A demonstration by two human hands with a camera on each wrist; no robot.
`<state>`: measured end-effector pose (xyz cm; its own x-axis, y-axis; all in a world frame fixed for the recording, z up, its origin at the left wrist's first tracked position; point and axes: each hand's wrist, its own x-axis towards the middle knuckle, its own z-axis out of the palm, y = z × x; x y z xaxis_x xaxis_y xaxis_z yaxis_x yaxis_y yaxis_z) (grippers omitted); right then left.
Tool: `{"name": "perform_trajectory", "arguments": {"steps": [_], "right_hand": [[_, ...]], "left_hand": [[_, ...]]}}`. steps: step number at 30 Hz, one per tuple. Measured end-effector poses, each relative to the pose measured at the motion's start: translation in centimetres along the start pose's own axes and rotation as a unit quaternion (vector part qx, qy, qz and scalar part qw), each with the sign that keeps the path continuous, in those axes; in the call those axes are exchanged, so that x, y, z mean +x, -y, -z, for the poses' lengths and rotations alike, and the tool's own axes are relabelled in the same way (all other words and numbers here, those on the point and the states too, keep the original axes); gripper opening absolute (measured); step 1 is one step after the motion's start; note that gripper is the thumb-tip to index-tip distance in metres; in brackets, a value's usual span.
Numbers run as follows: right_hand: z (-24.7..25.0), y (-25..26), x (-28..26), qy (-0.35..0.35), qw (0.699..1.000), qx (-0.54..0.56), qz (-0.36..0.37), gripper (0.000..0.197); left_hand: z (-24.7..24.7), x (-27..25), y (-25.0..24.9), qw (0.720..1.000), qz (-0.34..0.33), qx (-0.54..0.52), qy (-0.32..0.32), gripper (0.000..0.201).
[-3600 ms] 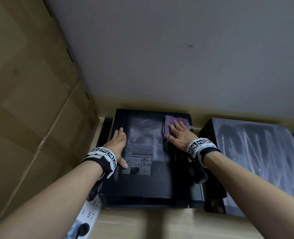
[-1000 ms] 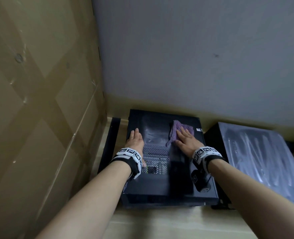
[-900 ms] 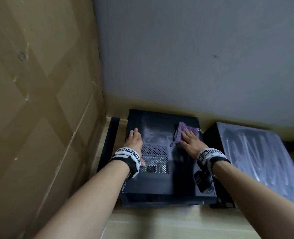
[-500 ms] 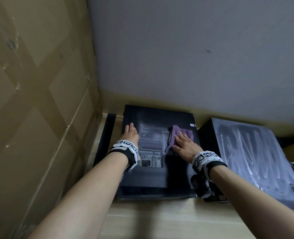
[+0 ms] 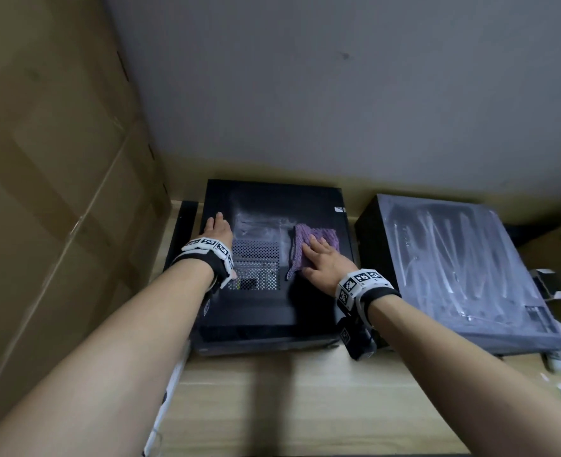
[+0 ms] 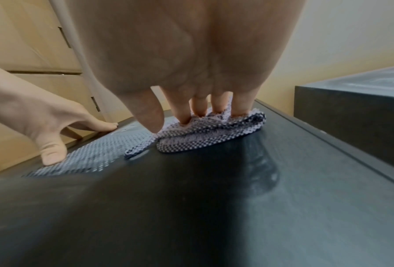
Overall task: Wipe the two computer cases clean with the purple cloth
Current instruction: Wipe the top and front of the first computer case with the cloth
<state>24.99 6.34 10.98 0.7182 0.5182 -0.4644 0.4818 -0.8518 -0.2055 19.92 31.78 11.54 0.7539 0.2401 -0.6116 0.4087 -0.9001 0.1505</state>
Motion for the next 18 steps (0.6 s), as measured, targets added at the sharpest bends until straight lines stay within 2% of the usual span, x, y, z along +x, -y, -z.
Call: {"name": "perform_trajectory", "arguments": {"steps": [3, 9, 11, 14, 18], "right_hand": [[-1.0, -0.1, -1.3, -0.011, 1.0, -0.002, 0.02, 0.069], [-2.9, 0.0, -4.5, -0.019, 0.998, -0.007, 0.058, 0.069], [-3.1, 0.0, -5.0, -0.013, 0.998, -0.016, 0.065, 0.07], [-3.1, 0.2, -4.8, -0.004, 0.998, -0.023, 0.066, 0.07], [-2.6, 0.3, -3.2, 0.002, 0.998, -0.023, 0.065, 0.07]], "left_hand": [[0.0, 0.0, 0.2, 1.0, 0.01, 0.011, 0.016, 0.144], [1.0, -0.6, -1.0, 0.998, 0.026, 0.055, 0.022, 0.144], [1.0, -0.3, -0.9, 0.999, 0.031, 0.036, 0.022, 0.145], [0.8, 0.4, 0.0, 0.999, 0.043, -0.007, 0.027, 0.15], [0.5, 0.9, 0.5, 0.999, 0.01, 0.032, 0.031, 0.147]]}}
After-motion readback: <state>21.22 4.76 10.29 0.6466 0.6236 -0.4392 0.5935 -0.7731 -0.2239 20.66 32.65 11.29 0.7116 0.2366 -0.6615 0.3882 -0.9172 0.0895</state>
